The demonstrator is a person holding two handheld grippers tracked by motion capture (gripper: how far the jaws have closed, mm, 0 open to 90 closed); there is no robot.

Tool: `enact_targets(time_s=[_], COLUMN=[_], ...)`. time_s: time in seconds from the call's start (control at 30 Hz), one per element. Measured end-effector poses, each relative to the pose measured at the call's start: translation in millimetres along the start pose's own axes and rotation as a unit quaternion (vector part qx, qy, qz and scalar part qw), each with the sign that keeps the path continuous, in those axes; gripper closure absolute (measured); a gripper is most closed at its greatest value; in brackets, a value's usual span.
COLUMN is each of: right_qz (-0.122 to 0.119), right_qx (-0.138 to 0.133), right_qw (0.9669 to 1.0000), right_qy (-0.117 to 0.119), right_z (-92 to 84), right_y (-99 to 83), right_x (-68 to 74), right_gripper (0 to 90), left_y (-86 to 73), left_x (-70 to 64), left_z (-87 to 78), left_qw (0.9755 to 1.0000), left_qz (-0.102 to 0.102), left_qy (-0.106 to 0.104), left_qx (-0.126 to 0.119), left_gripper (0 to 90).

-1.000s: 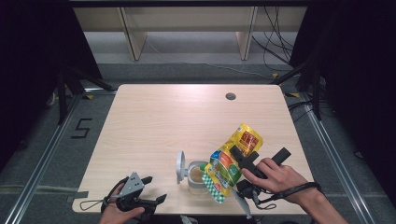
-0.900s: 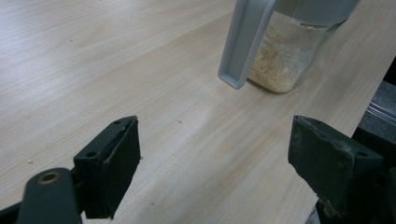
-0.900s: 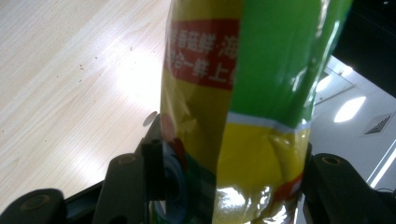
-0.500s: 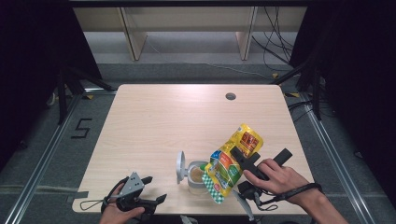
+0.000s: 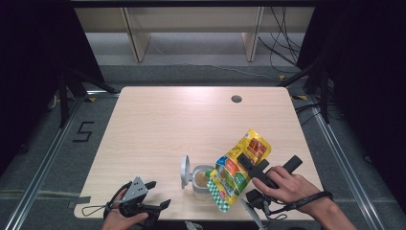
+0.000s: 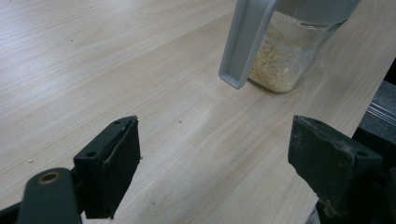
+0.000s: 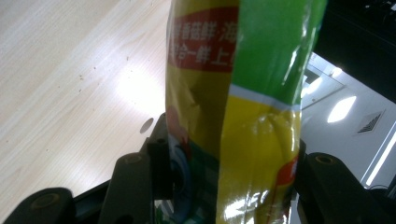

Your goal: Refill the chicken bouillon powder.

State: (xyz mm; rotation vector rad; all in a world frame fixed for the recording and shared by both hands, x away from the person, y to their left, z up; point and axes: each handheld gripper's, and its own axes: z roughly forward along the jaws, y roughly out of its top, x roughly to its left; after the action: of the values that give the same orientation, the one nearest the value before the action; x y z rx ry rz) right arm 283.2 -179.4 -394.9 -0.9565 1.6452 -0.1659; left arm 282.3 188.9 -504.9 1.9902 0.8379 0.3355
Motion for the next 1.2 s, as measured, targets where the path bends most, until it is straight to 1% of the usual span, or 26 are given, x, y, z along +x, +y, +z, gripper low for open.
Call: enact_targets(time_s=[0.03, 0.07, 0.1, 0.13, 0.17, 0.2, 0.23, 0.27, 0.3, 0.4, 0.53, 0.6, 0.63, 0.67, 0.73, 0.77, 0.8, 0.87, 0.9, 0.93, 0.97, 1.03, 1.2], right_qz=[0.064, 0.061, 0.06, 0.061, 0.063, 0.079, 0.076, 0.077, 0.078, 0.078, 0.08, 0.078, 0.077, 0.079, 0.077, 0.077, 0.079, 0.072, 0.074, 0.074, 0.075, 0.079, 0.076], right_qx=[-0.001, 0.001, -0.001, -0.001, -0.007, -0.021, -0.018, -0.019, -0.018, -0.018, -0.022, -0.021, -0.022, -0.022, -0.022, -0.02, -0.021, -0.018, -0.019, -0.019, -0.021, -0.021, -0.021], right_qw=[0.9979, 0.9981, 0.9982, 0.9981, 0.9977, 0.9964, 0.9966, 0.9965, 0.9965, 0.9965, 0.9962, 0.9964, 0.9965, 0.9962, 0.9963, 0.9964, 0.9962, 0.9969, 0.9968, 0.9969, 0.9967, 0.9965, 0.9968], right_qy=[-0.006, 0.01, 0.009, -0.004, -0.021, -0.026, -0.024, -0.025, -0.024, -0.025, -0.028, -0.026, -0.023, -0.03, -0.031, -0.03, -0.03, -0.026, -0.025, -0.022, -0.024, -0.021, -0.014], right_z=[-0.9, -1.7, -2.0, -2.4, -1.5, 0.8, 0.6, 1.1, 1.1, 1.1, 0.2, -1.0, -1.1, -1.8, -2.3, -2.6, -2.2, -1.7, -0.6, 0.2, 1.4, 3.0, 6.5], right_y=[2.6, 2.7, 2.4, 2.7, 2.6, 2.6, 2.6, 2.6, 2.4, 2.4, 2.8, 3.2, 3.3, 3.7, 4.0, 4.0, 3.9, 3.9, 4.2, 4.2, 4.0, 3.8, 2.1], right_x=[8.4, 6.9, 6.8, 8.0, 10.4, 13.3, 13.4, 14.0, 14.1, 14.1, 14.0, 13.0, 12.4, 12.9, 12.8, 12.5, 12.7, 12.7, 13.6, 13.9, 14.5, 14.7, 14.5], right_gripper=[54.9, 54.9, 54.9, 54.9, 54.9, 54.9, 54.9, 55.0, 54.9, 55.0, 55.0, 55.0, 55.0, 55.0, 55.1, 55.0, 55.0, 55.0, 55.1, 55.1, 55.1, 55.1, 55.1], left_y=[-0.1, -0.2, -0.2, -0.3, -0.2, 0.0, 0.1, 0.0, 0.1, 0.1, 0.1, 0.0, 0.1, 0.2, -0.1, -0.1, -0.2, -0.1, 0.0, 0.0, 0.1, 0.1, 0.2], left_x=[0.0, 0.1, -0.3, -0.8, -0.6, -0.3, 0.8, 1.1, 0.0, 0.2, 0.0, -0.1, 0.2, 0.1, -0.6, -1.0, -1.0, -1.1, -1.1, -0.7, 0.1, 0.1, 0.4], left_z=[0.3, 0.5, 1.0, 1.3, 1.1, 0.8, 0.2, 0.3, 0.3, -0.1, 0.1, 0.2, -0.1, -0.1, 0.7, 1.0, 1.1, 0.8, 0.7, 0.4, -0.1, -0.2, -0.5], left_qw=[1.0, 1.0, 1.0, 1.0, 1.0, 1.0, 1.0, 1.0, 1.0, 1.0, 1.0, 1.0, 1.0, 1.0, 1.0, 1.0, 1.0, 1.0, 1.0, 1.0, 1.0, 1.0, 1.0], left_qz=[-0.001, 0.0, -0.003, -0.004, -0.001, 0.0, 0.007, 0.007, -0.001, 0.002, 0.0, -0.001, 0.002, 0.002, -0.001, -0.004, -0.004, -0.003, -0.004, -0.001, 0.003, 0.002, 0.004], left_qy=[0.0, 0.001, -0.002, -0.003, -0.002, -0.001, 0.001, 0.002, -0.001, 0.001, 0.0, 0.0, 0.001, 0.001, -0.002, -0.003, -0.002, -0.001, -0.001, -0.001, 0.001, 0.001, 0.003], left_qx=[0.0, 0.001, 0.0, -0.003, -0.002, 0.0, 0.005, 0.005, 0.001, 0.002, 0.0, 0.0, 0.002, 0.002, -0.004, -0.006, -0.006, -0.003, -0.003, -0.002, 0.002, 0.001, 0.002], left_gripper=[16.6, 16.6, 16.6, 16.6, 16.6, 16.6, 16.6, 16.6, 16.6, 16.6, 16.6, 16.6, 16.6, 16.6, 16.6, 16.6, 16.6, 16.6, 16.6, 16.6, 16.6, 16.6, 16.6])
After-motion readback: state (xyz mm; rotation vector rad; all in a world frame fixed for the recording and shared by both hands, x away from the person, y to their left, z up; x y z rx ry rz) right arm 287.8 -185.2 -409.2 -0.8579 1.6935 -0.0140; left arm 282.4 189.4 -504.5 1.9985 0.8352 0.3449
